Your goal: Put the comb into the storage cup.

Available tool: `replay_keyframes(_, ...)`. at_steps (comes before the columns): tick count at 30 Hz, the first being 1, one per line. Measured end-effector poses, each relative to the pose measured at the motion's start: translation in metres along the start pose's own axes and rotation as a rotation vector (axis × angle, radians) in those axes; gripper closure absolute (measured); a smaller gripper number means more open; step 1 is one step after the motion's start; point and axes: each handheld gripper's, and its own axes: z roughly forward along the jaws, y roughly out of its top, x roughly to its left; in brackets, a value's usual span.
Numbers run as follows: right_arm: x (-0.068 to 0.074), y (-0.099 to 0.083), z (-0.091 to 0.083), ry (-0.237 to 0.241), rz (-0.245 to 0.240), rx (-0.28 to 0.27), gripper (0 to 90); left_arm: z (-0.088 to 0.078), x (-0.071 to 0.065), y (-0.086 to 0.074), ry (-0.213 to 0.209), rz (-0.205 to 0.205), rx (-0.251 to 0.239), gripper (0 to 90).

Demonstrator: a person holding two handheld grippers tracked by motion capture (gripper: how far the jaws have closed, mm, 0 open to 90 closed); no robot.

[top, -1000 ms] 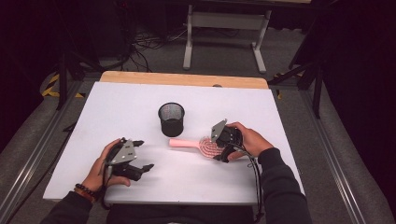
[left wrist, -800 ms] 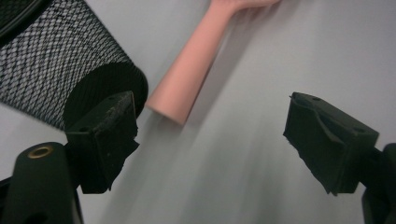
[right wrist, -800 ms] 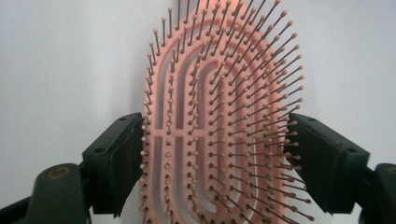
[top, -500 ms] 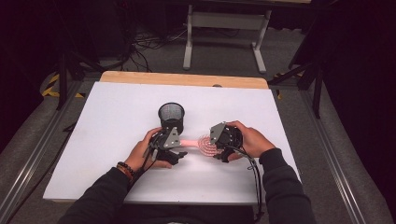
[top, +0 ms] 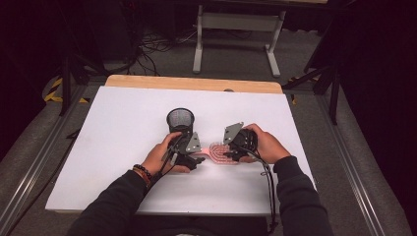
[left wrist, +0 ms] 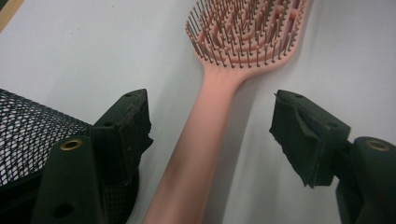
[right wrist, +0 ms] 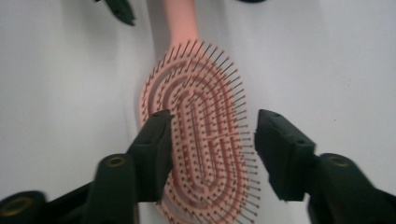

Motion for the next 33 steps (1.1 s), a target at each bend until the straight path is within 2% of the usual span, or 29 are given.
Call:
replay_keyframes(2,0.001,0.003,0.000,0.004,0.010,-0.010,45.5,-0.006,0.001,-0.003,-0.019,-0.029,-0.041,26.0)
replay_keyframes(6,0.002,0.014,0.006,0.028,0.008,-0.018,42.4,-0.020,0.002,-0.012,0.003,-0.030,-0.112,22.2)
replay_keyframes(11,0.002,0.030,0.021,0.044,0.005,-0.020,39.4,-0.030,-0.002,-0.027,0.028,-0.036,-0.163,17.4)
replay_keyframes(13,0.003,0.038,0.028,0.061,0.003,-0.004,38.5,-0.035,-0.004,-0.038,0.034,-0.047,-0.198,16.2)
replay_keyframes(14,0.003,0.042,0.033,0.054,-0.004,0.015,38.0,-0.037,-0.004,-0.041,0.044,-0.046,-0.202,15.1)
replay_keyframes(16,0.002,0.046,0.038,0.066,0.008,0.042,38.5,-0.044,-0.003,-0.047,0.062,-0.041,-0.228,14.1)
replay_keyframes(21,0.001,0.056,0.052,0.097,-0.011,0.077,39.6,-0.062,-0.002,-0.063,0.090,-0.058,-0.294,13.1)
replay_keyframes(30,-0.002,0.061,0.066,0.111,-0.008,0.143,44.8,-0.082,-0.007,-0.087,0.118,-0.067,-0.324,12.4)
replay_keyframes(33,-0.004,0.061,0.070,0.140,-0.006,0.165,47.5,-0.093,-0.010,-0.100,0.135,-0.080,-0.335,12.4)
